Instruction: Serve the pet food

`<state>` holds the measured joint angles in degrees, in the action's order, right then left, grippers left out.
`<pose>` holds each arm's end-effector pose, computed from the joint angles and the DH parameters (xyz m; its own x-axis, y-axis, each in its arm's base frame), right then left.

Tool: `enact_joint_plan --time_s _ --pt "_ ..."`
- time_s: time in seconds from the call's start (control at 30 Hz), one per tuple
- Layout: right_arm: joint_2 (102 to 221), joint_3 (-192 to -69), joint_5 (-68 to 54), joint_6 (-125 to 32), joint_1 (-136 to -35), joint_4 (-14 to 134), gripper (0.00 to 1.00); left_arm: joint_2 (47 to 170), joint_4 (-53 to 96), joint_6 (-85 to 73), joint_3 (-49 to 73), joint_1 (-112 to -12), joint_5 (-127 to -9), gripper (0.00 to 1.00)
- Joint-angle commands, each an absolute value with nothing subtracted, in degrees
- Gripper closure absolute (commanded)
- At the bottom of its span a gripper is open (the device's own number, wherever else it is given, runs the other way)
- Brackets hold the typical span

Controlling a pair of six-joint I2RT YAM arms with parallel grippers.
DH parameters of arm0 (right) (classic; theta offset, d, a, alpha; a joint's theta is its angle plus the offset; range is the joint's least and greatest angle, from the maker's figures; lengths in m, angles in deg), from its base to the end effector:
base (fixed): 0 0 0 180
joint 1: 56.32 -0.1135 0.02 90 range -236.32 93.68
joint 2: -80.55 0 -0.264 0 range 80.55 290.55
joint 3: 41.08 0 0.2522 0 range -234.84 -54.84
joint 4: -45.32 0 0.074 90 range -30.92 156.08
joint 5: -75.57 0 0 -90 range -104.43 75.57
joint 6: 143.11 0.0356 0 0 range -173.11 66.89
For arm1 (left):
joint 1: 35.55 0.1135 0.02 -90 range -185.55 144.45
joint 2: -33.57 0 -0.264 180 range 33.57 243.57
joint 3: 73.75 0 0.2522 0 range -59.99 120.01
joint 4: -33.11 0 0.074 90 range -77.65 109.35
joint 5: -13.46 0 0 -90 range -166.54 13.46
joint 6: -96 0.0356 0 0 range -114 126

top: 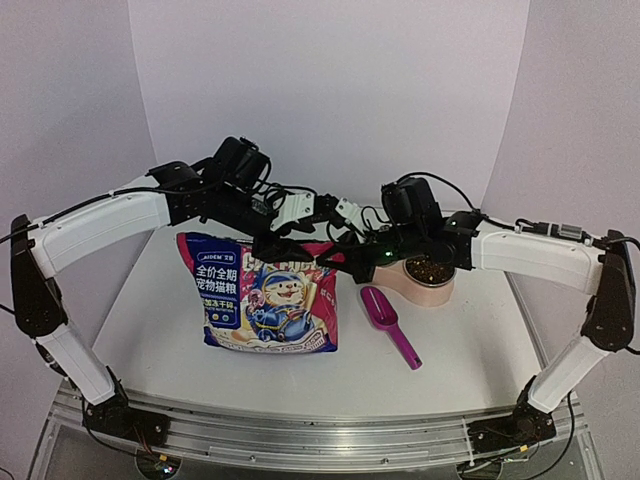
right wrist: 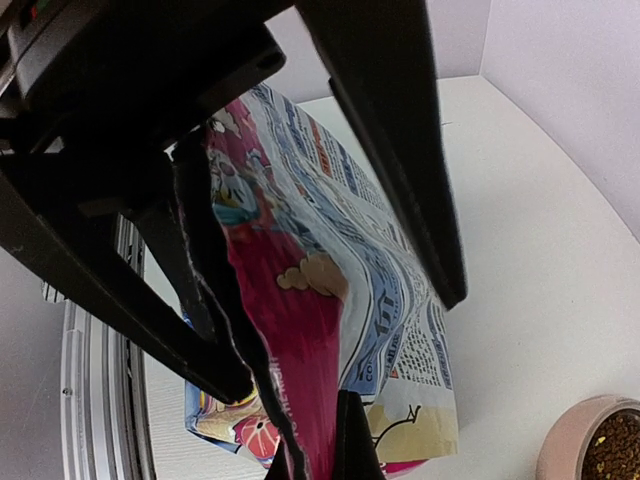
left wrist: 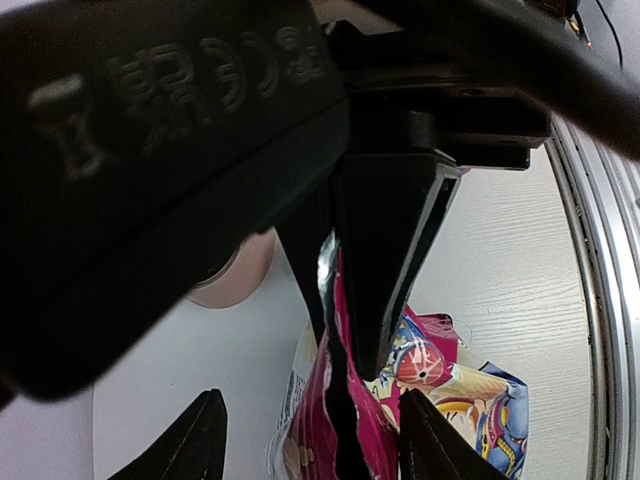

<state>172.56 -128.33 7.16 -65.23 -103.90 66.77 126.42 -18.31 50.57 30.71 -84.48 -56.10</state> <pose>0.2444 0.2869 0.3091 -0.1004 -0.3993 -0.9113 -0.9514 0.3065 -0.0295 0.2289 -0.2816 0.3592 0.3198 0.6340 -0.7042 0.9240 -0.0443 0.3798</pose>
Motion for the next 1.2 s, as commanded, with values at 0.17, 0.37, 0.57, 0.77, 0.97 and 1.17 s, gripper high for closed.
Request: enact_joint_plan --time_s 0.17,0.37,0.57,0.77,0.97,1.17 --pt "167.26 -130.56 10.73 -64.9 -104.21 60.43 1.0 128.56 -20.32 51.97 32.25 -84.3 -54.29 0.99" --pt "167.16 -129.67 9.99 -65.04 -104.2 60.55 1.0 126.74 -21.63 52.87 32.91 -84.24 -52.22 1.0" --pt "167.53 -129.82 10.25 -64.69 -104.16 60.57 1.0 126.2 -20.67 51.49 33.89 -85.22 -49.87 0.65" --pt "167.13 -130.06 9.71 -64.47 -104.19 60.59 1.0 127.69 -18.63 52.01 32.77 -86.62 -53.47 0.63" --pt "166.63 -129.59 9.57 -64.21 -104.21 60.57 1.0 127.36 -18.29 53.68 32.72 -86.53 -56.23 1.0" --pt "166.34 -129.17 9.41 -63.93 -104.19 60.58 1.0 126.18 -18.14 53.55 31.43 -86.56 -57.8 1.0"
